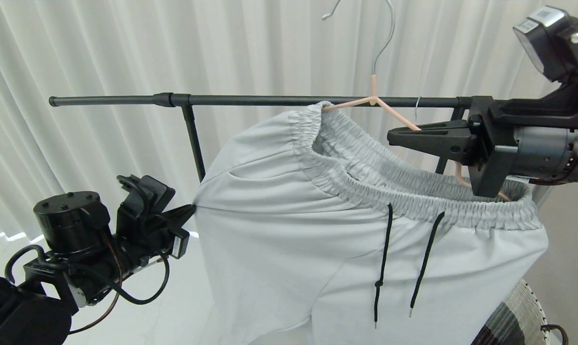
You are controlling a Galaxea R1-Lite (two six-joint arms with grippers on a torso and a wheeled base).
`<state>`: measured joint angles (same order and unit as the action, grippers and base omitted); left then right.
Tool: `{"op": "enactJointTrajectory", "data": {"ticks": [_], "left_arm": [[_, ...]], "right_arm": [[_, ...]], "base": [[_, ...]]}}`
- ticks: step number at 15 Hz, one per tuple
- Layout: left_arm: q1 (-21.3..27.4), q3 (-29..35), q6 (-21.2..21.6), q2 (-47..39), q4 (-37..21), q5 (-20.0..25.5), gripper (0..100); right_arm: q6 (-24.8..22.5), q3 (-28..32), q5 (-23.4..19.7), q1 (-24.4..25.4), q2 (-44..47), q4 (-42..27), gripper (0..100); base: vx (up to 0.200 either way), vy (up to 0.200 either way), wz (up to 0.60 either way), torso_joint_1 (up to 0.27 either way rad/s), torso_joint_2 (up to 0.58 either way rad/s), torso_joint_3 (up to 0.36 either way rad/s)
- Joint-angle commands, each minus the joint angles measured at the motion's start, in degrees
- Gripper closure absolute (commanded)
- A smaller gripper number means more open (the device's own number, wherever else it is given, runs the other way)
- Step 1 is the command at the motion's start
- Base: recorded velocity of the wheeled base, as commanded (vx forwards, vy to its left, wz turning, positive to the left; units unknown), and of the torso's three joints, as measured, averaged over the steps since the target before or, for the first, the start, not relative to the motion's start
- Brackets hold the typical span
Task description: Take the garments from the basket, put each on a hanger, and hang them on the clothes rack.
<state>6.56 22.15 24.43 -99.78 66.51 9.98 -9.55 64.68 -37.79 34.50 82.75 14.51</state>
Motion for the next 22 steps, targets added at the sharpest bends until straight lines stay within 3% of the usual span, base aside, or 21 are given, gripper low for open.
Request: {"op": "enactJointTrajectory", "data": {"ticks": [1, 9, 10, 14, 18, 19, 21, 22], "left_arm": [[-1.3, -0.4, 0.1, -1.7, 0.7, -0.1, 100], [-2.6, -5.3, 0.5, -1.6, 9.9, -0.1, 100], [-2.6, -5.4, 0.4, -1.6, 9.9, -0.1, 0], [-2.3, -7.4, -0.1, 1.0, 10.1, 0.1, 0], [-2.0, -9.8, -0.5, 4.1, 14.0, 0.1, 0], [-1.9, -10.1, -2.3, 6.2, 14.1, 0.0, 0], [0.5, -10.1, -12.6, 12.9, 13.1, -0.3, 0], [0.7, -10.1, -14.7, 15.3, 10.7, -0.3, 0]], "right_arm": [[0.1, -0.1, 0.0, -0.1, -0.1, 0.1, 100], [0.2, 0.4, 0.0, -0.5, 0.0, 0.4, 100], [0.2, 0.4, 0.0, -0.5, 0.0, 0.4, 100], [0.2, 0.3, 0.0, -0.5, 0.2, 0.4, 100], [0.2, 0.4, 0.9, -1.9, 0.6, 0.0, 100], [0.3, 0.1, 2.4, -2.2, 0.6, -0.7, 100], [0.3, -0.2, 8.2, -2.2, 0.6, -3.9, 100], [0.6, -0.1, 9.7, -2.2, 0.8, -4.8, 100]], "base": [[0.0, 0.0, 0.0, 0.0, 0.0, 0.0], [0.0, 0.0, 0.0, 0.0, 0.0, 0.0], [0.0, 0.0, 0.0, 0.0, 0.0, 0.0], [0.0, 0.0, 0.0, 0.0, 0.0, 0.0], [0.0, 0.0, 0.0, 0.0, 0.0, 0.0], [0.0, 0.0, 0.0, 0.0, 0.0, 0.0], [0.0, 0.0, 0.0, 0.0, 0.0, 0.0], [0.0, 0.0, 0.0, 0.0, 0.0, 0.0]]}}
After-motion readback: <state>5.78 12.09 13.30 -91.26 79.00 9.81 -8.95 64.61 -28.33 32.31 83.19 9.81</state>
